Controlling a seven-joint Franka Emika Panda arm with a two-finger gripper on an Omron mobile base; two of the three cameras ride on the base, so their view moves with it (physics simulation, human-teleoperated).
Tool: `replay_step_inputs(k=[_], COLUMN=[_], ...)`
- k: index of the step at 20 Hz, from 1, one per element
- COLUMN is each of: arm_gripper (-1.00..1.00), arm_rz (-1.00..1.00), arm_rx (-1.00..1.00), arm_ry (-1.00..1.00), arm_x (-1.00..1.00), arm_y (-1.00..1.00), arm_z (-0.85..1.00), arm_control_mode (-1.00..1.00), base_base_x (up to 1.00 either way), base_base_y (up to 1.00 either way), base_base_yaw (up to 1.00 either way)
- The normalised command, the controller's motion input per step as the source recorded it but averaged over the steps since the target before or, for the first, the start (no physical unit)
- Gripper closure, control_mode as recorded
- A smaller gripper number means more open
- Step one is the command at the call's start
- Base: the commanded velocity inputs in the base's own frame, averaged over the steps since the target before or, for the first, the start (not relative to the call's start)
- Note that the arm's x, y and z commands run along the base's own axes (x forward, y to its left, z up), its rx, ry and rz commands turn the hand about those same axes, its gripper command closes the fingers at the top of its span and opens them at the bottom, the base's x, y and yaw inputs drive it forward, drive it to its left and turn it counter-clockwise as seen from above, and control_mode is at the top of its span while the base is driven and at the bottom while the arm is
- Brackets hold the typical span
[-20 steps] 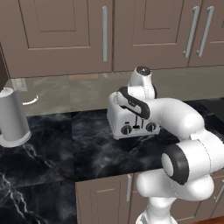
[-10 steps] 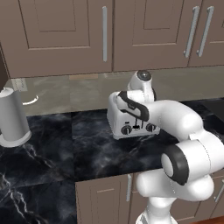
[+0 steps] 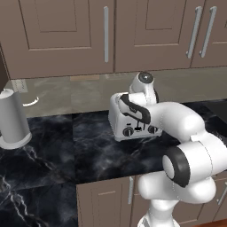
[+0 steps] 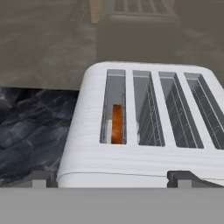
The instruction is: Start the toaster. Once the lever pops up, take the bread to the plate on the dining counter.
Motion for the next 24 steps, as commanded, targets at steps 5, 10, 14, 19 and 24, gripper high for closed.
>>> replay_step_inputs(k=[5,10,14,19,24], arm_gripper=[-1.0,-1.0,-1.0,-1.0,-1.0], arm_rz=[-0.09,-0.11,-0.03,0.0,0.01], arm_rx=[0.04,0.06,0.03,0.0,0.0], arm_ry=[-0.05,-0.04,-0.01,0.0,0.0], arm_x=[0.0,0.01,0.1,0.27,0.29], arm_y=[-0.08,-0.02,0.0,0.0,0.0], arm_z=[-0.02,-0.09,-0.03,-0.01,-0.06], arm_control_mode=[-1.0,-1.0,-1.0,-1.0,-1.0], base_base_x=[0.0,0.0,0.0,0.0,0.0], base_base_y=[0.0,0.0,0.0,0.0,0.0], base_base_yaw=[0.0,0.0,0.0,0.0,0.0])
